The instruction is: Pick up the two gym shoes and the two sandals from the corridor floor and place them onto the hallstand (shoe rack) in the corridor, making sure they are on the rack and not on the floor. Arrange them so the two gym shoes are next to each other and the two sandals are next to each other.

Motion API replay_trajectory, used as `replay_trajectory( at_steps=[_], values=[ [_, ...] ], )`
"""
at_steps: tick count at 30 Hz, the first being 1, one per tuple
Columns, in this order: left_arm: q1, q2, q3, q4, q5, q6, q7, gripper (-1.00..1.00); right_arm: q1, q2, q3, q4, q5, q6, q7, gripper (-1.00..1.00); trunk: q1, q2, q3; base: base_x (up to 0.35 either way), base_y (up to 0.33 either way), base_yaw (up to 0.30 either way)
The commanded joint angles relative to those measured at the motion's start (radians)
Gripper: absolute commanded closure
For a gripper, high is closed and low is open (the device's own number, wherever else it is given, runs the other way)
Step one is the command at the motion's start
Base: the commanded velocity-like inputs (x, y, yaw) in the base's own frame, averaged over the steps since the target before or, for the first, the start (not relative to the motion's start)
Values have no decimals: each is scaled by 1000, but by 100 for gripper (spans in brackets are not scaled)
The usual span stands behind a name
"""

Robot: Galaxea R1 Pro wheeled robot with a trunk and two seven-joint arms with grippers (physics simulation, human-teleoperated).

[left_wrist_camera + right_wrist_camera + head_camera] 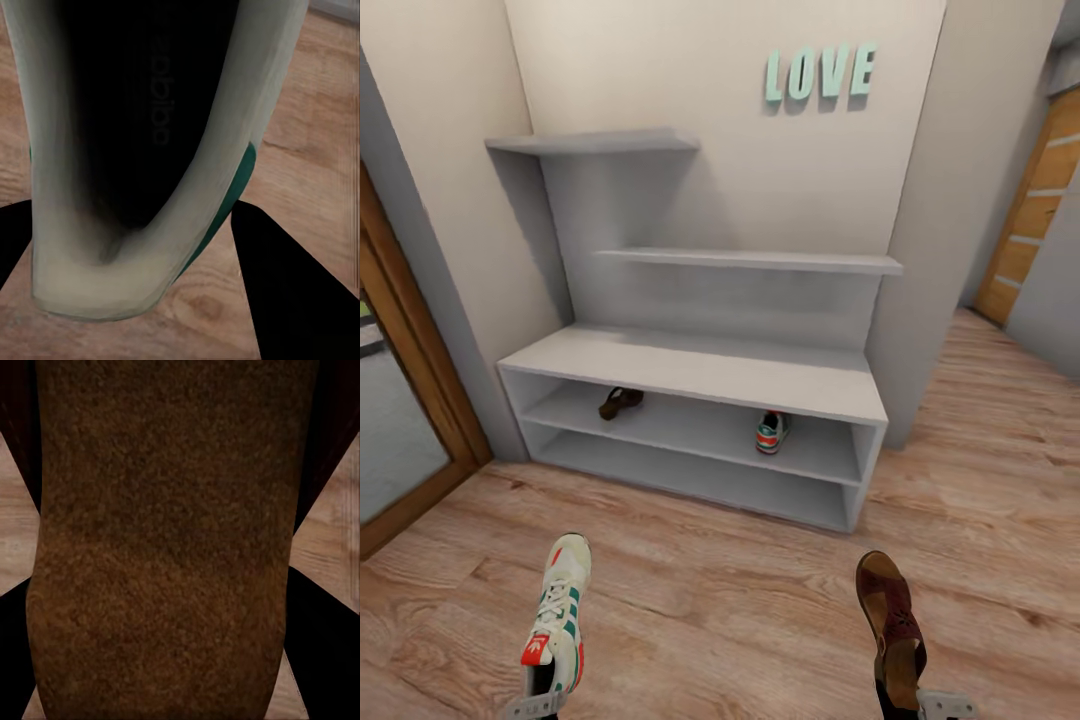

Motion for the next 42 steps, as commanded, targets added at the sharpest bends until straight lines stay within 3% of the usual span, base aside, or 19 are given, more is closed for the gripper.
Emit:
replay_trajectory(
  at_steps=[1,21,42],
  values=[
    [-1,-1,8,0,-6,-3,-10,100,-1,1,-8,1,9,-4,8,100,0,0,-1,0,0,-272],
    [-1,-1,8,0,-7,-3,-10,100,-1,1,-8,1,10,-4,8,100,0,0,-1,29,91,-272],
    [-1,-2,8,0,-11,-3,-10,100,-1,1,-8,0,9,-4,8,100,0,0,-1,2,6,-272]
  ],
)
